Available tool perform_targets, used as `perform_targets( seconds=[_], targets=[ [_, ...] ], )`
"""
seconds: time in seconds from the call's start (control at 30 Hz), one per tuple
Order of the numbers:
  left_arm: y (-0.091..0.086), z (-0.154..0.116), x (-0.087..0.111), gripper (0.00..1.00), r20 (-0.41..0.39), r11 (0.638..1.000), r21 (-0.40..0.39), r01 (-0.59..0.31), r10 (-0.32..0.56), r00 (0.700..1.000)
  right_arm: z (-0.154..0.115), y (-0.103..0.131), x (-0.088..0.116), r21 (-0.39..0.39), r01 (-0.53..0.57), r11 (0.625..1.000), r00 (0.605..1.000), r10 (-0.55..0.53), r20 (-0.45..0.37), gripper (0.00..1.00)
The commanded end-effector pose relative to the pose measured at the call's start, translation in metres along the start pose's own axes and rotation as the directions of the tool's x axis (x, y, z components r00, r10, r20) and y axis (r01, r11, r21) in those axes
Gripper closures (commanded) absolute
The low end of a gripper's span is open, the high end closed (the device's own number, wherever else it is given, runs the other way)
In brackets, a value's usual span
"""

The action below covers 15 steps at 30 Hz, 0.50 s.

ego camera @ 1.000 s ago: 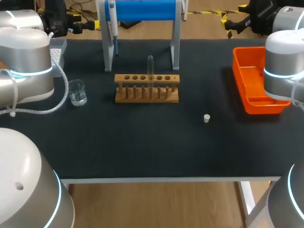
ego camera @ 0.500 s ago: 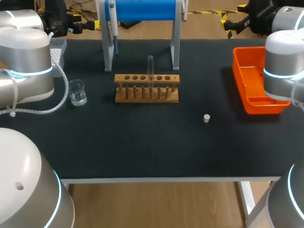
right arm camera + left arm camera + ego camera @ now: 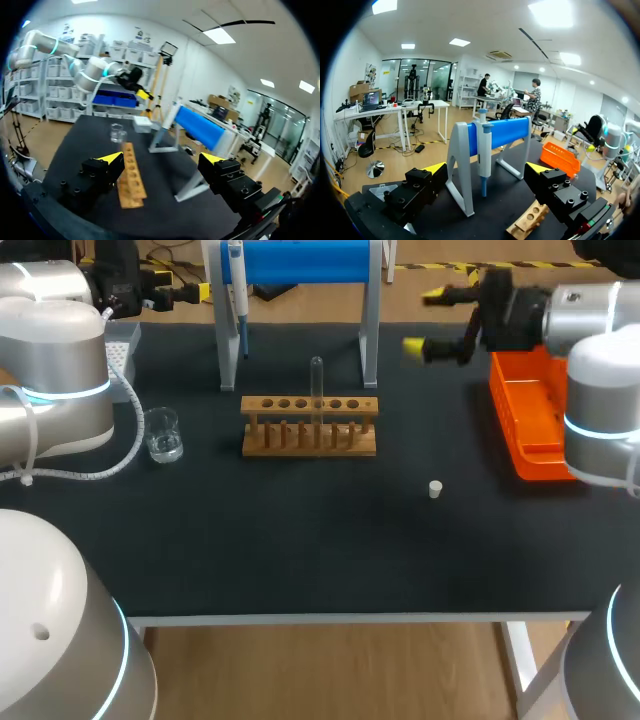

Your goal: Invert the test tube, pick up the pipette, mount the tip to pipette, aspirate from beaker and dispense into the tube, eject the tip, return the pipette, and cap with the stopper.

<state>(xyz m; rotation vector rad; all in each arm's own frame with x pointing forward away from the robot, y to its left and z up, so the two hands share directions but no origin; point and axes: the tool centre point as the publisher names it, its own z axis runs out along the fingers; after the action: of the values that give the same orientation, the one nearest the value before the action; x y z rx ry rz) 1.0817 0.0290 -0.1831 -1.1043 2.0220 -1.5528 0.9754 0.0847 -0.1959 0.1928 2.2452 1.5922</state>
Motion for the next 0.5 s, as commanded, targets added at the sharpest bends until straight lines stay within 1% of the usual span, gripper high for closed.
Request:
perform_targets(
  seconds=[0.03, 0.13, 0.23, 0.4, 0.5],
  targets=[
    [0.0, 0.0, -0.001, 0.0, -0.002, 1.0, -0.002, 0.0, 0.0, 1.0, 0.001, -0.009, 0.029, -0.068, 0.001, 0.998, 0.99, -0.01, -0.138, 0.0],
    [0.0, 0.0, -0.001, 0.0, -0.002, 1.0, -0.002, 0.0, 0.0, 1.0, 0.008, -0.015, 0.048, -0.06, -0.002, 0.998, 0.986, -0.008, -0.169, 0.0],
    [0.0, 0.0, -0.001, 0.0, -0.002, 1.0, -0.002, 0.0, 0.0, 1.0, 0.012, -0.02, 0.061, -0.056, -0.003, 0.998, 0.982, -0.008, -0.191, 0.0],
    [0.0, 0.0, -0.001, 0.0, -0.002, 1.0, -0.002, 0.0, 0.0, 1.0, 0.014, -0.026, 0.076, -0.041, 0.036, 0.999, 0.979, -0.043, -0.198, 0.0],
    [0.0, 0.0, -0.001, 0.0, -0.002, 1.0, -0.002, 0.0, 0.0, 1.0, 0.014, -0.026, 0.076, -0.041, 0.036, 0.999, 0.979, -0.043, -0.198, 0.0]
  ],
)
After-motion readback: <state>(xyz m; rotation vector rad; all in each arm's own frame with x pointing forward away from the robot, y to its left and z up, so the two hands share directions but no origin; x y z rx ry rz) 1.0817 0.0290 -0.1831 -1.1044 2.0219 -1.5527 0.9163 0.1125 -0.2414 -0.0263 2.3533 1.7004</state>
